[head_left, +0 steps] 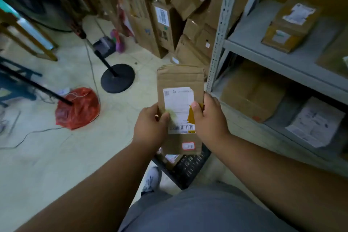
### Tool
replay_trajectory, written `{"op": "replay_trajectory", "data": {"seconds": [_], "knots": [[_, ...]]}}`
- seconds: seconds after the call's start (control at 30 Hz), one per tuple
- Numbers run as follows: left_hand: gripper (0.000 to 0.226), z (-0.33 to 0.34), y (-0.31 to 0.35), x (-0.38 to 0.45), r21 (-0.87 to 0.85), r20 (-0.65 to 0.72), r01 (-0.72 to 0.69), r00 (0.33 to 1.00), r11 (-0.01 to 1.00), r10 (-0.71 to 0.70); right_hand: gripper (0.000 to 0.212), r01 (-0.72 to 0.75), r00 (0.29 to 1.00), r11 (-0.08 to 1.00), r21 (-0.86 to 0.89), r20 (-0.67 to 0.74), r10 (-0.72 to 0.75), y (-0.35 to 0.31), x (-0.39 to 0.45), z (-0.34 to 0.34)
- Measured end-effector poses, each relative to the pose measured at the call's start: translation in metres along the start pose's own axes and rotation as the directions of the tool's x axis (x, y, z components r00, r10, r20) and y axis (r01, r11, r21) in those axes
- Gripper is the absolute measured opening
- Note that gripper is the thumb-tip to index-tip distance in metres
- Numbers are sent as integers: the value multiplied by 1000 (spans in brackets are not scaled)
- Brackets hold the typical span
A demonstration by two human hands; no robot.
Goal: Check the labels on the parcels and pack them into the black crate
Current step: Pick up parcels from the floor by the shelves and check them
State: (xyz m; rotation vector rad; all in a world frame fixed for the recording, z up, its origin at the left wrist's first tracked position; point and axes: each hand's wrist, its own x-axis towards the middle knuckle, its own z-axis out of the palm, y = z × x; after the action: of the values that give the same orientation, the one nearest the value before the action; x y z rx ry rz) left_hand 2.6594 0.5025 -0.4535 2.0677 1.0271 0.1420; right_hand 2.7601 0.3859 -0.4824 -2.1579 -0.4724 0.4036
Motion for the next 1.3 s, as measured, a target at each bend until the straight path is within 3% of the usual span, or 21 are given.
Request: {"op": "replay_trajectory", "data": {"seconds": [0.17,0.33,0.47,0.57,0.7,0.83,1.1,1.3], "knots": [[16,-11,-27,61,22,278,-101,956,995,91,39,-243,956,964,-106,-193,220,-1,17,38],[64,-5,-53,99,21,465,-61,884,998,44,34,-432,849,902,26,-326,416,2,10,89],[55,23,-74,100,35,580,14,814,999,-32,57,-515,791,855,58,-353,500,21,-12,114],[48,53,-94,102,66,658,-33,753,997,-19,69,-548,771,831,96,-327,546,45,-25,135],[46,102,-145,105,110,688,-88,726,990,-12,70,-564,779,822,83,-277,563,98,-44,181],[60,147,-209,106,178,709,-33,697,984,-105,59,-601,781,799,33,-188,596,160,-56,237],[53,240,-321,122,311,725,26,640,950,-255,57,-707,702,706,26,-89,707,281,-51,322],[41,299,-369,135,313,693,-17,689,950,-215,53,-712,696,702,5,-123,707,349,-34,367]]}}
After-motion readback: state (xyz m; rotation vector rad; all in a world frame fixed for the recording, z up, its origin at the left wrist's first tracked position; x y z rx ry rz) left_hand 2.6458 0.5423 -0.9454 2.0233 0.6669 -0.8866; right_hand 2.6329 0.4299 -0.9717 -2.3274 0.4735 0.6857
